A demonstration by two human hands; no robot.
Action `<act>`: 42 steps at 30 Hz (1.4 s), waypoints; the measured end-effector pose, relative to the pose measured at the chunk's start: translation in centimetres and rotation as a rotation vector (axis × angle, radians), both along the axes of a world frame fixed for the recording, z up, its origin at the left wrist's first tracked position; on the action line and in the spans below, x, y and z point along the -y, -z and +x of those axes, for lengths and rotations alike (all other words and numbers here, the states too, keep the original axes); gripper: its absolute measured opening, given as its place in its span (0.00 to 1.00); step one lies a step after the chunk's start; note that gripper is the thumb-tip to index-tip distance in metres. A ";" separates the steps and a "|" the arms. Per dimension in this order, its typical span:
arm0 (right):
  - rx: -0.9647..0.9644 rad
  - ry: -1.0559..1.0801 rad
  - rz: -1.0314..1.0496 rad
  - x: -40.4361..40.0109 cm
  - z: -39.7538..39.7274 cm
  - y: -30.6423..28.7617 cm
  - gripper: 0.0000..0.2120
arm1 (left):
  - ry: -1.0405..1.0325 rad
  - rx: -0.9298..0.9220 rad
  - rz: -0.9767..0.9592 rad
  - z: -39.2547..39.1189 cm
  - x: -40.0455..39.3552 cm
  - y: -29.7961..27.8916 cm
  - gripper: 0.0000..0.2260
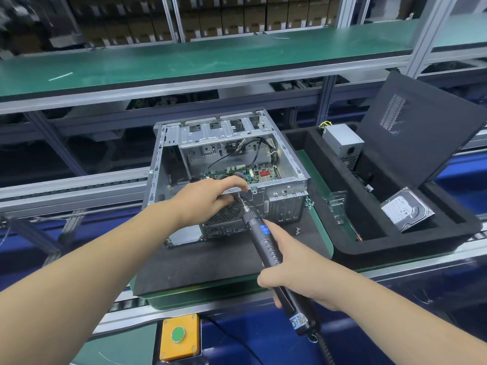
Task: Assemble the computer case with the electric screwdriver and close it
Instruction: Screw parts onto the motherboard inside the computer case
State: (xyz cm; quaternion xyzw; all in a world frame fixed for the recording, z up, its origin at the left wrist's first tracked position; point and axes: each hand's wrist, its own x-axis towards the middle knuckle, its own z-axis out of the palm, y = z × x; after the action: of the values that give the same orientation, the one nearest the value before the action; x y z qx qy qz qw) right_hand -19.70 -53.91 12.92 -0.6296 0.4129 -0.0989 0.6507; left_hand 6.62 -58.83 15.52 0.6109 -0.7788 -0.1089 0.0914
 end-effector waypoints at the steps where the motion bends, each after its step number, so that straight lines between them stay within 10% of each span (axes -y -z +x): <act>1: 0.008 -0.002 0.010 0.0 0.0 -0.1 0.48 | 0.008 0.007 -0.004 0.1 0.0 0.0 0.15; 42: 0.010 0.021 0.047 -0.1 0.5 0.1 0.50 | 0.016 0.115 -0.261 -0.9 0.1 2.0 0.08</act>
State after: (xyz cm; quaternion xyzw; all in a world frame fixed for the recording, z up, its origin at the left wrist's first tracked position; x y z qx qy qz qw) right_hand -19.22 -53.82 12.82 -0.6092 0.4183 -0.0990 0.6664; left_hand 5.71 -58.96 13.51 0.5930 -0.7950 0.0276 0.1244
